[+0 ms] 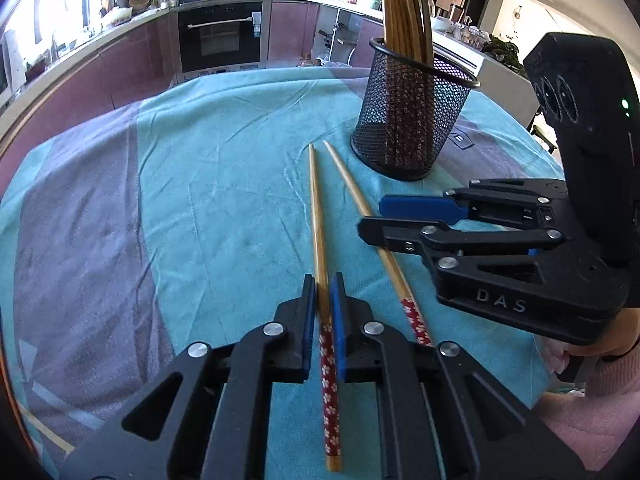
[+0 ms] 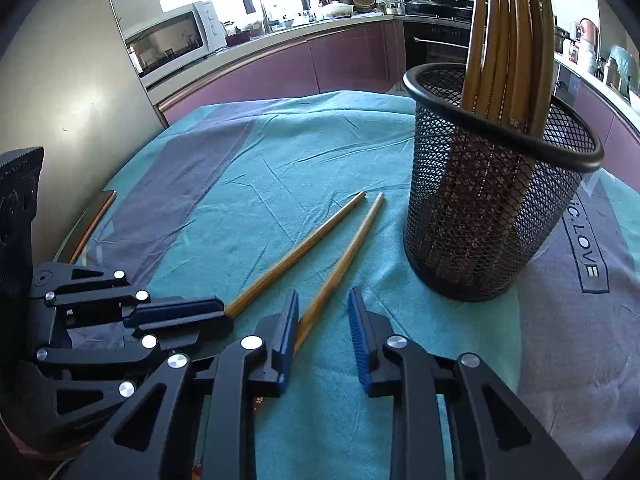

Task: Organize utensils
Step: 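Grasp a chopstick with the left gripper while the right gripper grasps another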

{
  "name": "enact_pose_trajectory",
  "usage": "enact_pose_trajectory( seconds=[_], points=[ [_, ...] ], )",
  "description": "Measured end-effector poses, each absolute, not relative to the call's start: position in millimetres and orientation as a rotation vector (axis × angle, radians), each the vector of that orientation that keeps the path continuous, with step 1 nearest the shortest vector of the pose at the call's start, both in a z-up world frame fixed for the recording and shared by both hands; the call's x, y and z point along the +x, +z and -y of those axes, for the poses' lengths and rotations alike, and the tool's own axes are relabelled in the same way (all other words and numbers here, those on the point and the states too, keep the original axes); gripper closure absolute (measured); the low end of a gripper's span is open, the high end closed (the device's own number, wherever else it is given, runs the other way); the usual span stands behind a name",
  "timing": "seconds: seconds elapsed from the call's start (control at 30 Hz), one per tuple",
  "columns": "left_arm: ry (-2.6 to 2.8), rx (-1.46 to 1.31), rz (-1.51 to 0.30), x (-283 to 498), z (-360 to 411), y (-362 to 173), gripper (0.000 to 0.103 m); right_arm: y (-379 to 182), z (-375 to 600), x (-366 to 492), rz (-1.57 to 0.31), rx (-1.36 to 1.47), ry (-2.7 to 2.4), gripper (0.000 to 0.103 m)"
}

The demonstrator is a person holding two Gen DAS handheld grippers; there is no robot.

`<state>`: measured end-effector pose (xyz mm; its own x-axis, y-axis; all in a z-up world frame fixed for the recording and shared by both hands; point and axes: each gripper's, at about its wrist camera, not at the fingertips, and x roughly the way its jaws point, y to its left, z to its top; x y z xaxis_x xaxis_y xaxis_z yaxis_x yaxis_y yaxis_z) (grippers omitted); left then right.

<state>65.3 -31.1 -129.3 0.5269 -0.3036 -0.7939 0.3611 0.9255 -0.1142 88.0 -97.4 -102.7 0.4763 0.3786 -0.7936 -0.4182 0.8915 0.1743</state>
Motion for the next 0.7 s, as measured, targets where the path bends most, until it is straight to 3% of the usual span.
enact_pose_trajectory(
  seconds=[0.53,0.7],
  points=[
    [-0.394,0.113,-0.943,107.4,47.2,-129.8,0.088,-105.5,102.9,93.9,-0.967,-0.017,0.450,0.086],
    [-0.382,0.093,-0.945,115.0,51.4,-132.0,0.095,-106.1,112.9,94.2,-0.968,0.047,0.446,0.093]
  ],
)
